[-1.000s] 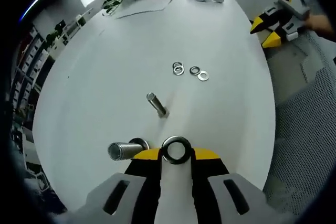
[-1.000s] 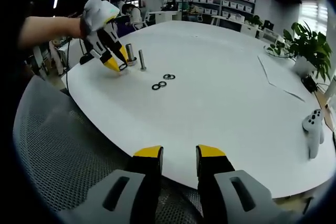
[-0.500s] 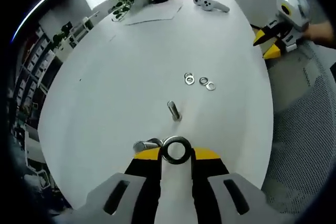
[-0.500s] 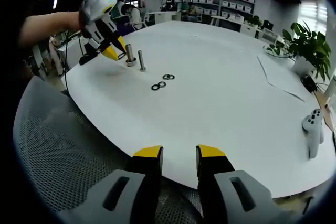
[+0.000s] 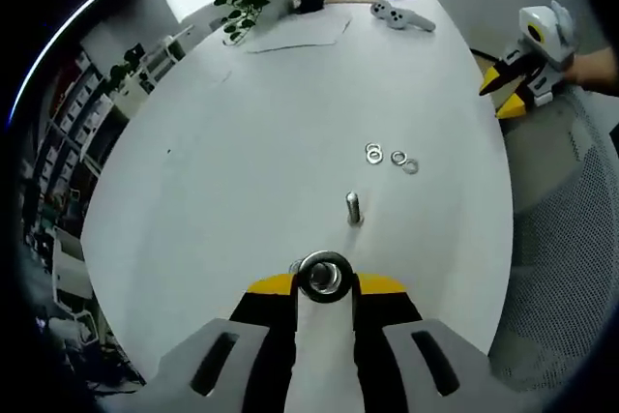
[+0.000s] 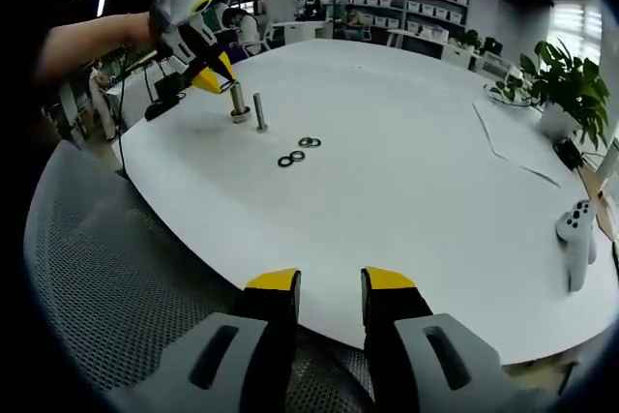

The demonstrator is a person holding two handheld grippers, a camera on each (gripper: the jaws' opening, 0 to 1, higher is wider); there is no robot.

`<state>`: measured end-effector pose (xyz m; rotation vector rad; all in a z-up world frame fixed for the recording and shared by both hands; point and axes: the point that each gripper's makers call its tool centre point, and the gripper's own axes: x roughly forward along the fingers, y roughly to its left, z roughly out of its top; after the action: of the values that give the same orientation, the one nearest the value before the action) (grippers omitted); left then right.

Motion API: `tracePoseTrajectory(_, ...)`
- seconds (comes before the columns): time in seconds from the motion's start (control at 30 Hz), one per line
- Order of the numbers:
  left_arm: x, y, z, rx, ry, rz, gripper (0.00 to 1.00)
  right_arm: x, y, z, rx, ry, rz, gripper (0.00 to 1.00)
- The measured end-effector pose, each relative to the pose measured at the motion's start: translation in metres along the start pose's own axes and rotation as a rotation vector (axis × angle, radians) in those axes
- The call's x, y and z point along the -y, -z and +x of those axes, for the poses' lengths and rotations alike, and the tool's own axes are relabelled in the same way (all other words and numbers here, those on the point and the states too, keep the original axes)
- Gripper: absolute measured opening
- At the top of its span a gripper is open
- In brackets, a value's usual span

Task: Place the washer onto the threaded stud by aligning its center hole with the stud, sliding it down to the base, and recovering from edge contact or off-axis alignment until the washer reaches the visible bottom stop.

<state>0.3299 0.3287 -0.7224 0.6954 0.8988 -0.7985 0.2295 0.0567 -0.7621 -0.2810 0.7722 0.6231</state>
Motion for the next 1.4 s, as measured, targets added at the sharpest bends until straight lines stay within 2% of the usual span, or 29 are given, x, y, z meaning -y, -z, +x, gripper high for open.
tracePoseTrajectory(0.3,-0.008,0.0,0.006,-0.018,0.0,0.004,0.19,0.0,0.001,0.0,-0.005,0.0,0.0,0.28)
tracePoseTrajectory(0.7,-0.009,0.003,0.015,-0.042,0.019,0.005,0.19,-0.001,0.001,0.0,-0.011,-0.003,-0.003,0.28)
tracePoseTrajectory(1.07,-0.01,0.001,0.016,-0.055,0.037,0.017,0.19,-0.001,0.001,0.0,-0.012,-0.004,-0.003,0.28)
tracePoseTrajectory(1.4,-0.01,0.002,0.02,-0.121,0.08,0.062,0.19,0.0,0.001,0.0,-0.009,-0.001,-0.001,0.28)
